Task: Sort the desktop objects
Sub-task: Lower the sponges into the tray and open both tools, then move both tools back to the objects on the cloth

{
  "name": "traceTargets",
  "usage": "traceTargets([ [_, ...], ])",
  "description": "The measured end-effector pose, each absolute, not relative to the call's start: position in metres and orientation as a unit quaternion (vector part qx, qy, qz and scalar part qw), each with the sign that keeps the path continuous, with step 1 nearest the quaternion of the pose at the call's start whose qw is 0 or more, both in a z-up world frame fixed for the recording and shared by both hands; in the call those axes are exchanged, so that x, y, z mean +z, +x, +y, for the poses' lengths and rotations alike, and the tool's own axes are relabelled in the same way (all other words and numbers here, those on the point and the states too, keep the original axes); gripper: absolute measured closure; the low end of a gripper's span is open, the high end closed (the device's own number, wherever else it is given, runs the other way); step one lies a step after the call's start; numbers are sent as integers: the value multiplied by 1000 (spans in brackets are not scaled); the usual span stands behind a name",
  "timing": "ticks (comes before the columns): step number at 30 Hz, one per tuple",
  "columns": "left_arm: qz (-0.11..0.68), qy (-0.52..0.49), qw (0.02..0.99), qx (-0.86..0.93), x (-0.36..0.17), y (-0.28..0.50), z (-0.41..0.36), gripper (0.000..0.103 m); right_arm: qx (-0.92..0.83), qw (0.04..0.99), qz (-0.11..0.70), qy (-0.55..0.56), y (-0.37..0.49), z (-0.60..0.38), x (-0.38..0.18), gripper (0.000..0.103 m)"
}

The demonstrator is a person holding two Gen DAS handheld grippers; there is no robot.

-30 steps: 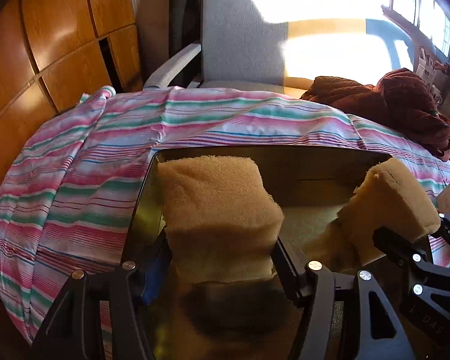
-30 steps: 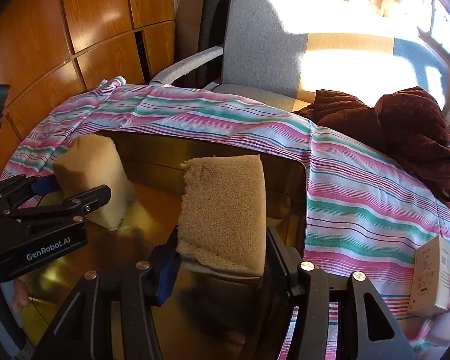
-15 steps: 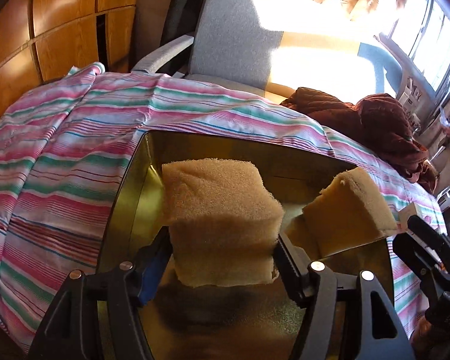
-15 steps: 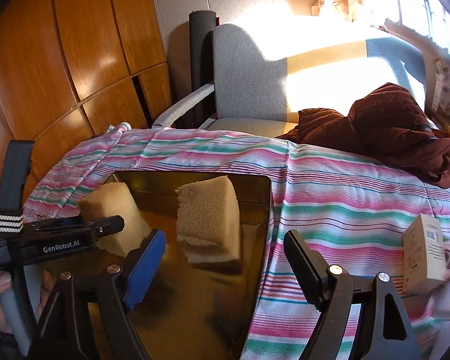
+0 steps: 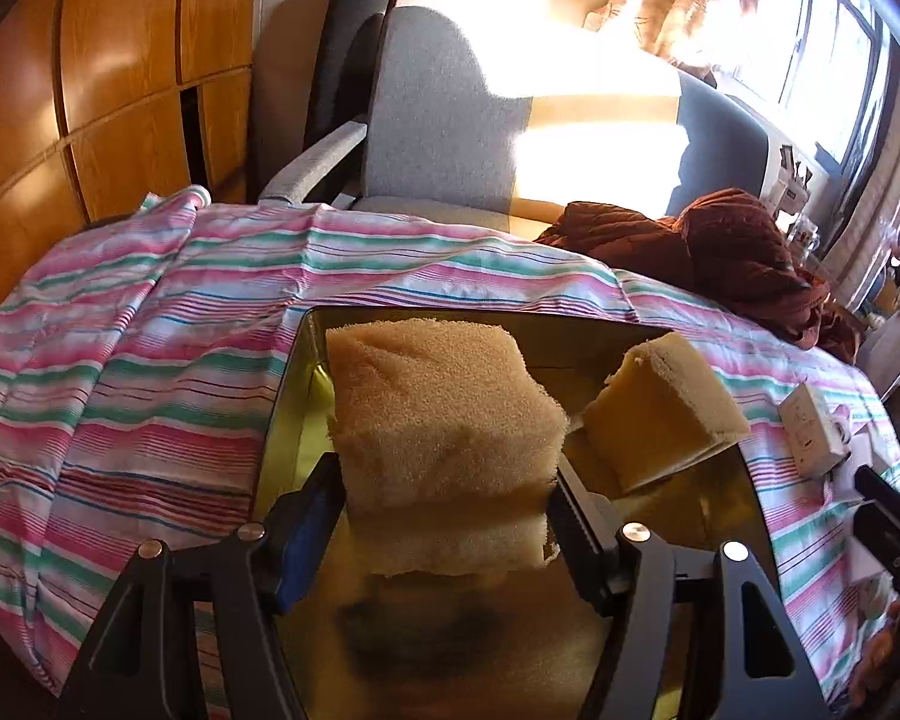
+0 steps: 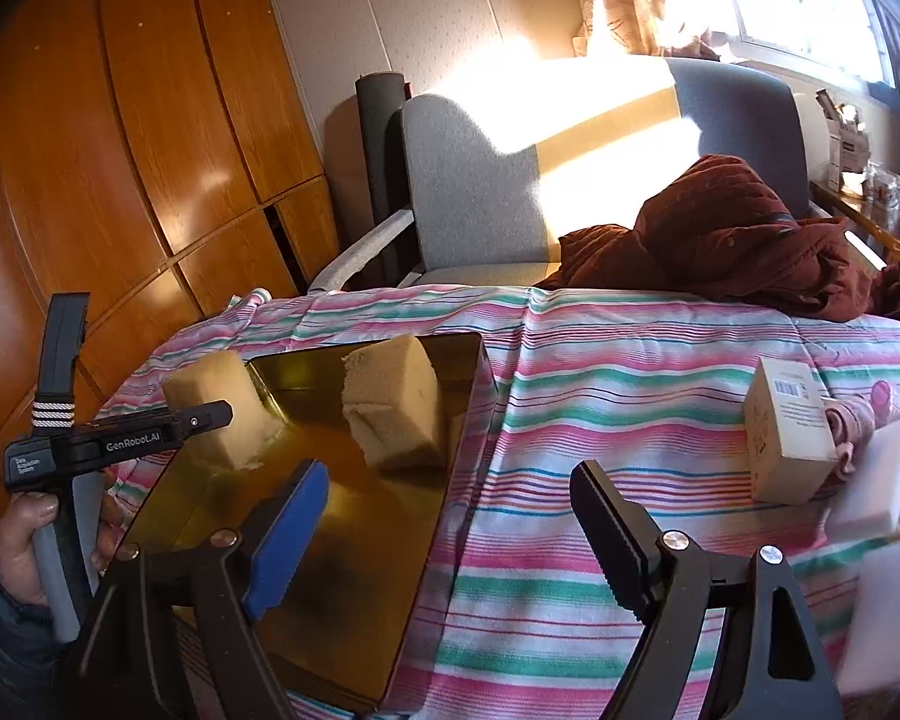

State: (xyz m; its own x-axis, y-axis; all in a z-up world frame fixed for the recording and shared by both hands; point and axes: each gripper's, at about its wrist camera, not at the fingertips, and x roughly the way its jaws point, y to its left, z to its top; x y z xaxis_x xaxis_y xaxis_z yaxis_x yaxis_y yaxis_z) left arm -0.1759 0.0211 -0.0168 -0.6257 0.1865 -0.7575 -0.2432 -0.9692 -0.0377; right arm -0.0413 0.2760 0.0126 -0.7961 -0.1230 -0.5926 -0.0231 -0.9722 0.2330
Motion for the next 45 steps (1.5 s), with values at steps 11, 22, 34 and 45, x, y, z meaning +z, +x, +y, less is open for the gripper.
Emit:
traceTargets([
  [11,-41,-419,212,882,-19,-184,28,31,-944,-7,-137,301,-3,309,15,17],
  [22,-42,-407,192,892,-8,-160,9,20,-943,-18,-147,299,14,328,5,17],
  [34,16,-357,382,852,14,-58,134,20,-945,-100,-158,267,99,399,4,16],
  [45,84,-407,502,758,-26,8,275,21,-919,-207,-205,266,180,488,-9,12],
])
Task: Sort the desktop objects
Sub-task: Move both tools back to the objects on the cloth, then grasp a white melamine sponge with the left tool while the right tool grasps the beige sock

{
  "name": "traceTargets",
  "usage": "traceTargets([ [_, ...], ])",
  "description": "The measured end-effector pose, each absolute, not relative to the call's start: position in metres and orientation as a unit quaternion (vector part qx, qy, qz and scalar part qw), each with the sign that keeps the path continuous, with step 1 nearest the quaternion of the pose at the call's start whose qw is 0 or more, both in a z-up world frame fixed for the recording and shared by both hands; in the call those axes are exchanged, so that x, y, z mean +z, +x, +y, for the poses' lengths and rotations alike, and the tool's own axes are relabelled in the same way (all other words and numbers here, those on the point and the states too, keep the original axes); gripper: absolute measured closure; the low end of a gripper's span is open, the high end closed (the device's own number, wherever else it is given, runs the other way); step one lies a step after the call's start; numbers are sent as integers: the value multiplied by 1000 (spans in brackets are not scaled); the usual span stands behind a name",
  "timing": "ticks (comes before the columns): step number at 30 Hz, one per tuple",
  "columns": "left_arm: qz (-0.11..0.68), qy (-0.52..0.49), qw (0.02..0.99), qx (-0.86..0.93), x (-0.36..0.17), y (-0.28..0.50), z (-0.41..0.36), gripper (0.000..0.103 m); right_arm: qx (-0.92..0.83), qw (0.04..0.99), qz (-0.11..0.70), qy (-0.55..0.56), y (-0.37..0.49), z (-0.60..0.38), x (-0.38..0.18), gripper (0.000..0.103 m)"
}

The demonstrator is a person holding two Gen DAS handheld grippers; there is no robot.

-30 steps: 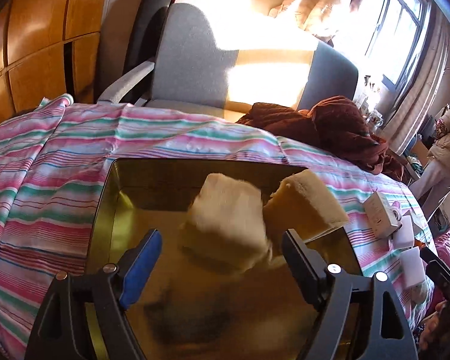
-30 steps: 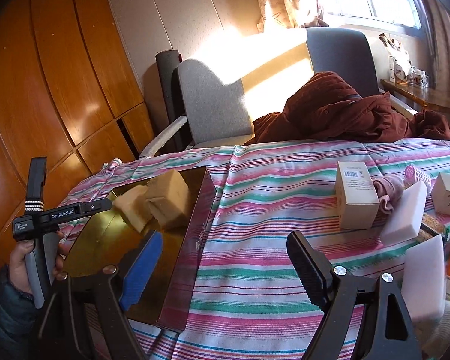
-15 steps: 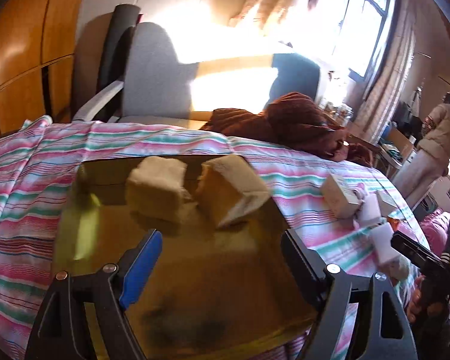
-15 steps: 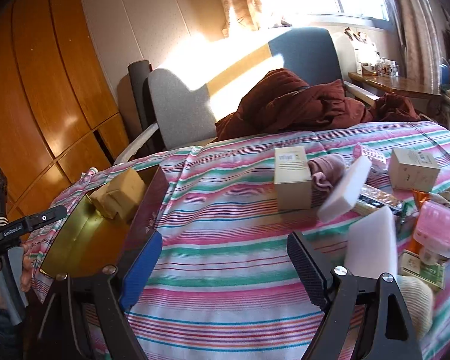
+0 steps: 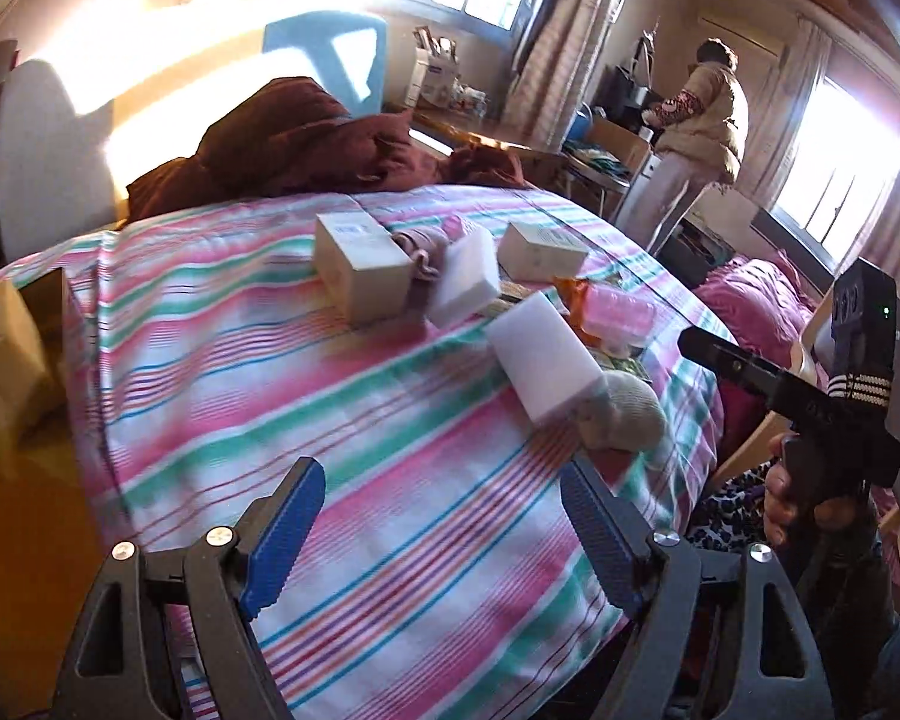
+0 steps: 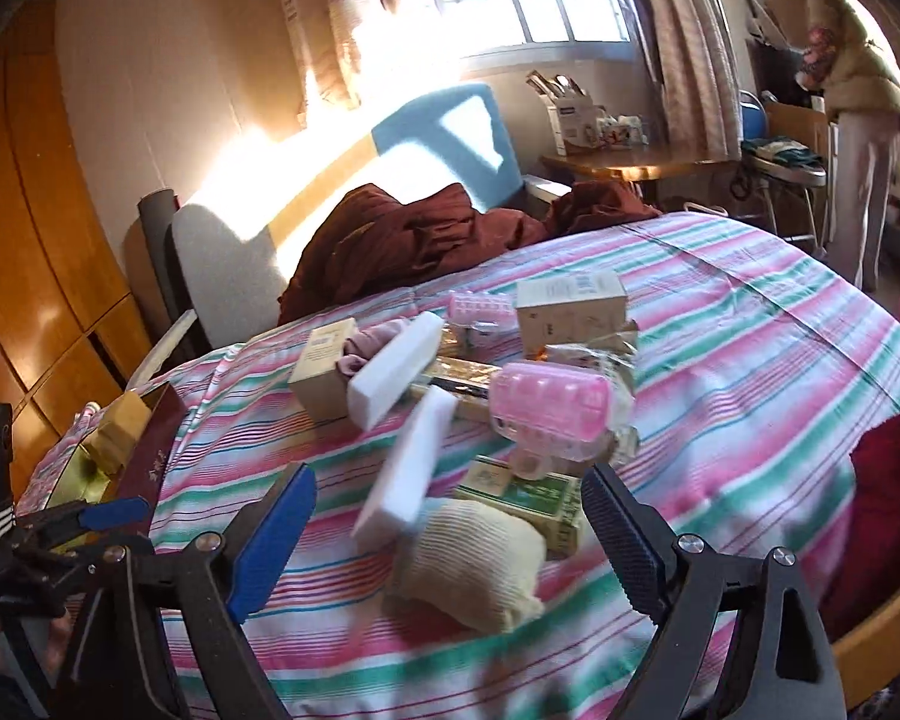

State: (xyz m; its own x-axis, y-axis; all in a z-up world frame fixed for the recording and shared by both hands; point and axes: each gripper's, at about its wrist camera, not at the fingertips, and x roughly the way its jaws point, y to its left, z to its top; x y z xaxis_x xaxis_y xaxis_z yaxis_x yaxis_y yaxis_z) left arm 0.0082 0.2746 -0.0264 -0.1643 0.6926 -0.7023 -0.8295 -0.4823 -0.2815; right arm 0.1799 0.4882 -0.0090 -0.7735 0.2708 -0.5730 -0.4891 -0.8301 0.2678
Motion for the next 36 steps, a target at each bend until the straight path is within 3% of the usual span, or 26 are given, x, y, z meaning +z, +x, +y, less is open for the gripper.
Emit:
traceTargets([
  [6,81,-439,523,726,-40,8,323,21,915,203,209,-278,197,502,-29,12],
  [16,4,-522,527,671,-70,-19,379,21,924,178,182,-286,198,494,-51,12],
  [36,2,-520,521,677,-91,-21,412,21,926,180,183,-277,198,494,-58,12],
])
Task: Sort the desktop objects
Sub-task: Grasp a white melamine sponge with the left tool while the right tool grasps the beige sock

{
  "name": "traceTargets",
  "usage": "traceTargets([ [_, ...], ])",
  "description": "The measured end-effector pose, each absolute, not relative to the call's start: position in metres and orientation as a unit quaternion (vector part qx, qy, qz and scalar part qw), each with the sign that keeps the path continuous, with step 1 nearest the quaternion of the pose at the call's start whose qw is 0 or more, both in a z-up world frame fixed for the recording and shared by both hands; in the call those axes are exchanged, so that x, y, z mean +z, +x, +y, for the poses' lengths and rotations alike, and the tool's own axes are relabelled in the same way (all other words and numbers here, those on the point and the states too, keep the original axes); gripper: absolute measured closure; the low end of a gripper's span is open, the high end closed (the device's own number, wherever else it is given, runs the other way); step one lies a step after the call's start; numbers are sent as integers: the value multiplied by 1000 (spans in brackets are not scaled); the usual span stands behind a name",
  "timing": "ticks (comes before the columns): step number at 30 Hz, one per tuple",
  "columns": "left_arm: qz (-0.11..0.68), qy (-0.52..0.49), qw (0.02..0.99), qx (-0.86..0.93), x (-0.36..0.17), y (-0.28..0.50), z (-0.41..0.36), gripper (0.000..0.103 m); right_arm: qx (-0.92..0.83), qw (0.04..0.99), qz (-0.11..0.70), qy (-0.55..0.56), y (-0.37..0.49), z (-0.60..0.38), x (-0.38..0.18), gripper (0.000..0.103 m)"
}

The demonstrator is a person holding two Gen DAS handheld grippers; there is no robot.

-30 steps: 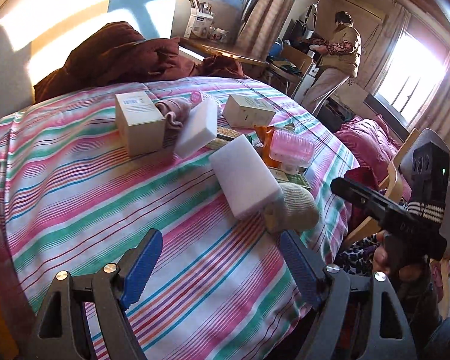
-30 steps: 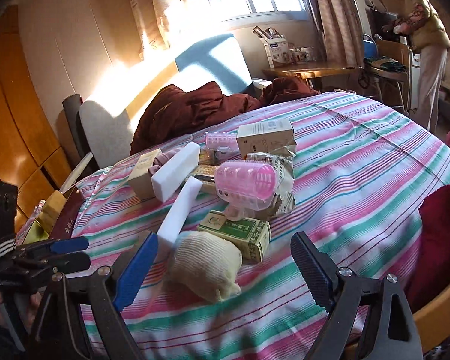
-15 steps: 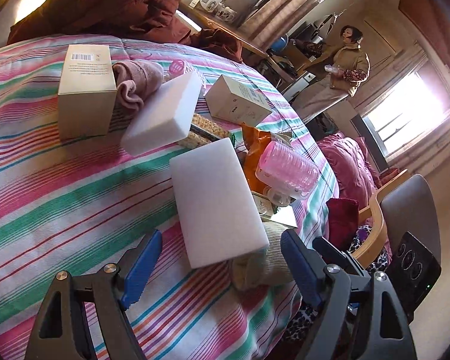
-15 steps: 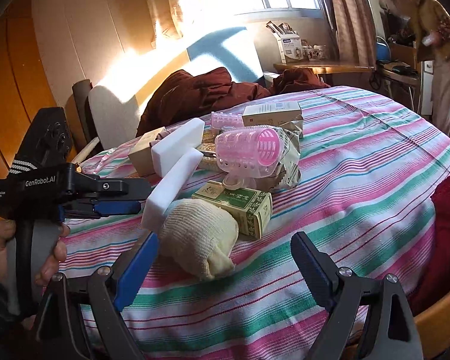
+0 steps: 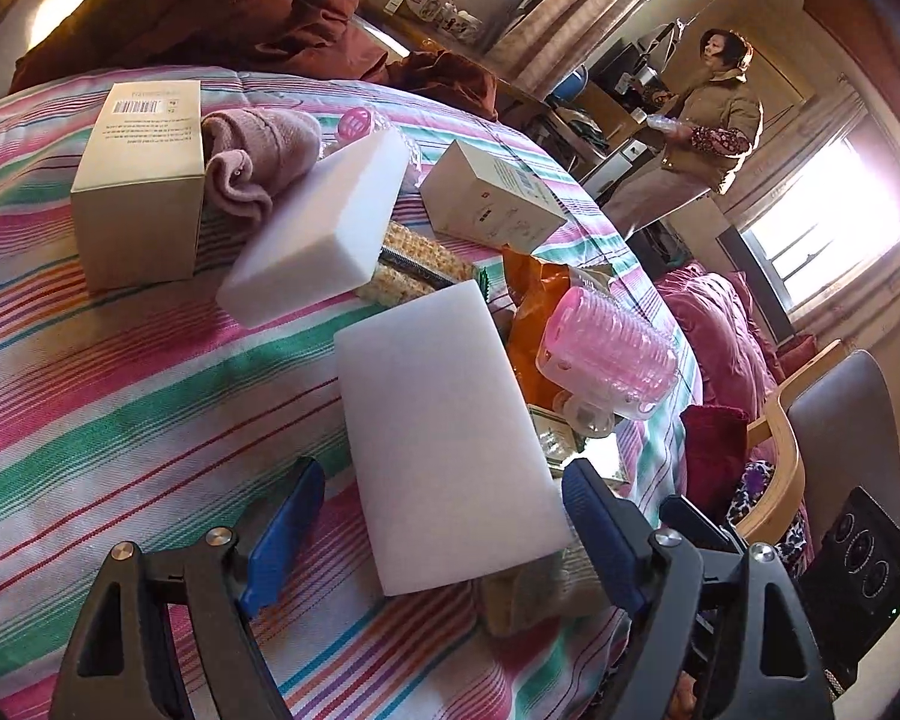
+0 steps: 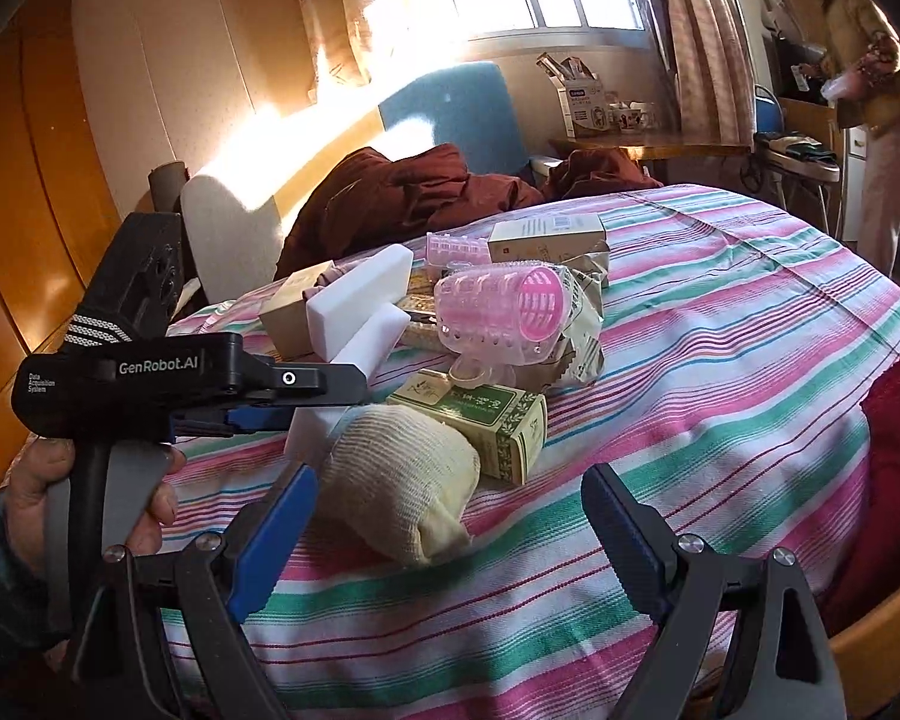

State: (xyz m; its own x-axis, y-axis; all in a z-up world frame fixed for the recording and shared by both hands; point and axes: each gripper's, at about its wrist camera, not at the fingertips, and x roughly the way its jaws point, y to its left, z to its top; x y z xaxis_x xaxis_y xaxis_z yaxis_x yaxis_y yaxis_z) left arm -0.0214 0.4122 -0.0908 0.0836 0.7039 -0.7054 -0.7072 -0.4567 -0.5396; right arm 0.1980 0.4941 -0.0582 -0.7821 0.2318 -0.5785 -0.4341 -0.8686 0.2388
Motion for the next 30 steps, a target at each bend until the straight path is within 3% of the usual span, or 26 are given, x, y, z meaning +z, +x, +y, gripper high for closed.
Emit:
traceTargets([
  [2,-2,-516,520,681,-92,-22,411,27,927,178,181,-278,196,492,-58,12],
  [3,-7,-515,525,678,-92,-22,410,37,927,176,181,-278,196,492,-58,12],
  [16,18,-486,509,710,-74,-14,373,39,929,168,162,-286,184,479,-58,12],
  [30,158,-436,417,782,-61,7,289,39,920,158,179,-311,161,470,-66,12],
])
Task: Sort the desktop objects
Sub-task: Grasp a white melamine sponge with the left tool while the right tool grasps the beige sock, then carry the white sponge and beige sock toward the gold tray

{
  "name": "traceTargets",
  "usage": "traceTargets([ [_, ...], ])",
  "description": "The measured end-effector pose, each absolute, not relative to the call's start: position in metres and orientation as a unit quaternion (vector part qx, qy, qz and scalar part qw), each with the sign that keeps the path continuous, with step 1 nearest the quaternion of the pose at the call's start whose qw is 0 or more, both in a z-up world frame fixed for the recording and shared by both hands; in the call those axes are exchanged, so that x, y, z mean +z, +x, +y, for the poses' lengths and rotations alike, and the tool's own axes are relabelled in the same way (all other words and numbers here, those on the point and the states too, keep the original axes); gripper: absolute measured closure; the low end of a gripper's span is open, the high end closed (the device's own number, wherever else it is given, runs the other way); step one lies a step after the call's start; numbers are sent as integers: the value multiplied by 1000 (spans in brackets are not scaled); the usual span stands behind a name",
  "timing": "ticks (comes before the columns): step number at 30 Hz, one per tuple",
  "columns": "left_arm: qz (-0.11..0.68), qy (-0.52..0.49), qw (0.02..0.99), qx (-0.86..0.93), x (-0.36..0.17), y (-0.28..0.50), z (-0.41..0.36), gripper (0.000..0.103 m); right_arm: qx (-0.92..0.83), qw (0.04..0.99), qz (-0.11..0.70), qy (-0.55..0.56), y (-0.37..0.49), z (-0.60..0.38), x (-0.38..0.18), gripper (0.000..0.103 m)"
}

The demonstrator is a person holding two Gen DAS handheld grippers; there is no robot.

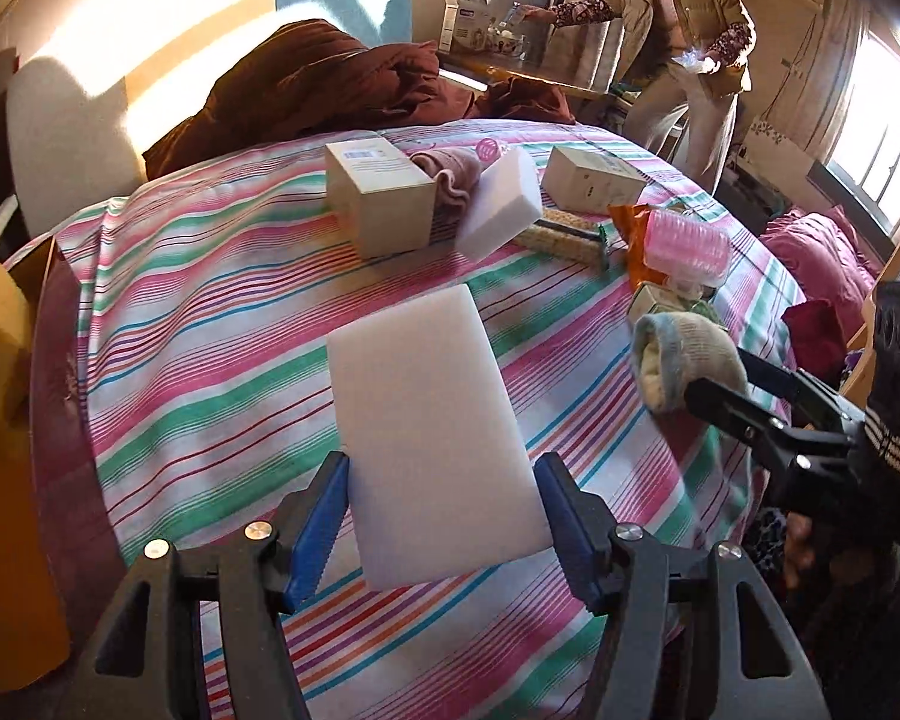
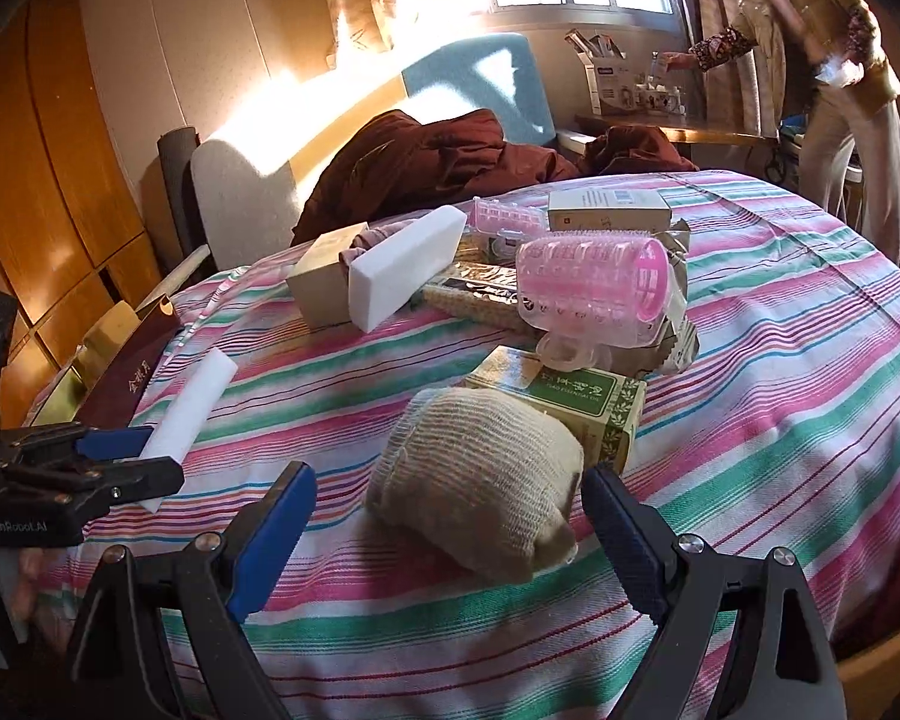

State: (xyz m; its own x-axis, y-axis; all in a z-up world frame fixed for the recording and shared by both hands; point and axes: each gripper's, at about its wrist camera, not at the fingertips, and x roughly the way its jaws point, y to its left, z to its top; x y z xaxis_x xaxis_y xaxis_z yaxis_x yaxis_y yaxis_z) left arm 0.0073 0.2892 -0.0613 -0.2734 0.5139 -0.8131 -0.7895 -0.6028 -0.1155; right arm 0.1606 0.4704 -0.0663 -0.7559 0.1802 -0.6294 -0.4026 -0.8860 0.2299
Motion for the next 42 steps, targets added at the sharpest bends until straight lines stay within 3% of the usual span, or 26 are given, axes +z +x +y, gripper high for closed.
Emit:
traceTargets([
  [13,181,-432,408,784,-76,11,291,37,920,52,217,-322,160,440,-52,11],
  [27,161,-425,420,786,-82,13,288,34,934,110,62,-334,158,426,-49,25],
  [36,131,-417,436,787,-82,9,280,34,927,114,45,-355,145,436,-62,30],
  [39,127,-418,441,784,-82,8,279,33,926,122,39,-355,145,437,-63,38],
  [42,138,-412,439,786,-83,11,281,33,924,120,38,-360,145,439,-65,36],
])
